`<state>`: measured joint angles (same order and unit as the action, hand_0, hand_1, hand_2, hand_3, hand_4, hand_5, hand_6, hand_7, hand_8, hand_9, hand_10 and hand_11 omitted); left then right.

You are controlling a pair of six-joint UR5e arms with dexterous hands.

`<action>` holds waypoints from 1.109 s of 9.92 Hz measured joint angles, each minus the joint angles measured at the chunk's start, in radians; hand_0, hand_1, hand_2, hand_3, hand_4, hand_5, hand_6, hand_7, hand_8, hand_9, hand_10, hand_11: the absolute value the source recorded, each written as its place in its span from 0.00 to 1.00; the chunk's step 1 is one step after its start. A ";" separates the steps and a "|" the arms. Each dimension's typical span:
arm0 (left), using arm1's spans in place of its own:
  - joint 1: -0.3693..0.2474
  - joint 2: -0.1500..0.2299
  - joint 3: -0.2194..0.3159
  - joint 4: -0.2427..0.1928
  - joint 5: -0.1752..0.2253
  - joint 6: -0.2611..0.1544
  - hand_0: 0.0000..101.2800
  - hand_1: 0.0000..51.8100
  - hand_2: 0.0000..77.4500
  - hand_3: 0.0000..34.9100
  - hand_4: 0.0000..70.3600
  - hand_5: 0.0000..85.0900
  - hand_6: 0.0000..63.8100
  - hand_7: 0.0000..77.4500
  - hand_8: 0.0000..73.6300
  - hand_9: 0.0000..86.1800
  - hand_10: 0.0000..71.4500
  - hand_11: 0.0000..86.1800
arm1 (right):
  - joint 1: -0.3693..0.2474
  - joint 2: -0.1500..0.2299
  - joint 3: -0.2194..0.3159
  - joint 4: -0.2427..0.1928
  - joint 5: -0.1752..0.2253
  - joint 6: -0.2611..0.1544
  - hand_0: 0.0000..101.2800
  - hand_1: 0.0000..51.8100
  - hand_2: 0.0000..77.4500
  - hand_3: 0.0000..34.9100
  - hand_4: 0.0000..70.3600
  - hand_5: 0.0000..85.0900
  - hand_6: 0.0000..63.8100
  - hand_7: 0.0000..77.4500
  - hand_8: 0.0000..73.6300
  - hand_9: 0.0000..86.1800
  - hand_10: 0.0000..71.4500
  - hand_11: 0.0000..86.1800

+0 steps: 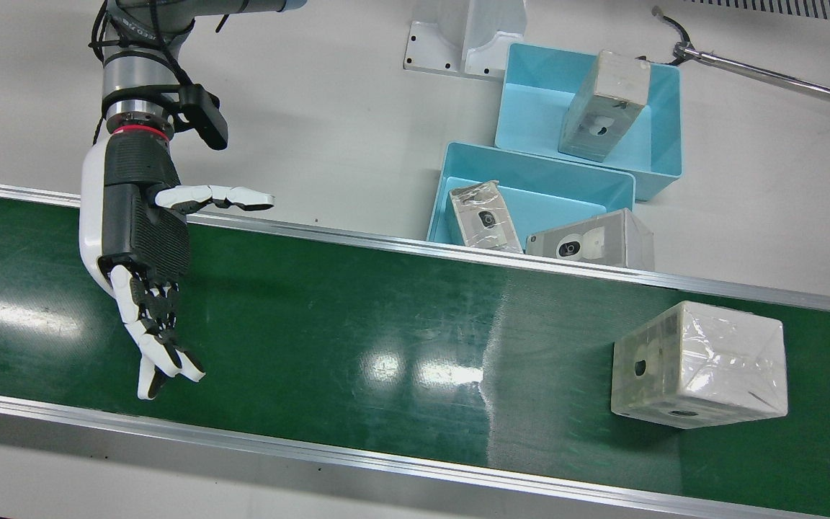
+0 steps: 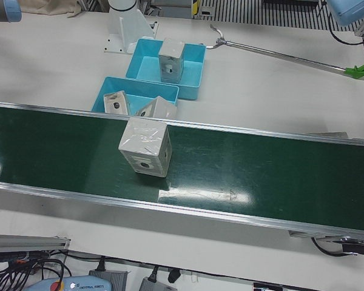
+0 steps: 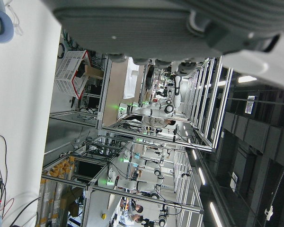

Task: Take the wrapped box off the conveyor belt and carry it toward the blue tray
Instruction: 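Move the right hand along the belt toward the approaching wrapped box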

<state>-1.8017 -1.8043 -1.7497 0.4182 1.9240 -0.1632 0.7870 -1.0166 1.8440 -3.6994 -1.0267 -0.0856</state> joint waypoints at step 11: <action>0.000 0.000 0.000 0.000 0.000 0.000 0.00 0.00 0.01 0.00 0.00 0.01 0.01 0.01 0.01 0.01 0.01 0.01 | -0.090 0.061 -0.059 0.003 0.060 -0.012 0.49 0.38 0.18 0.00 0.12 0.18 0.09 0.23 0.03 0.04 0.00 0.01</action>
<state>-1.8017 -1.8042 -1.7497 0.4182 1.9240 -0.1632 0.6968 -0.9554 1.7848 -3.6960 -0.9667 -0.0978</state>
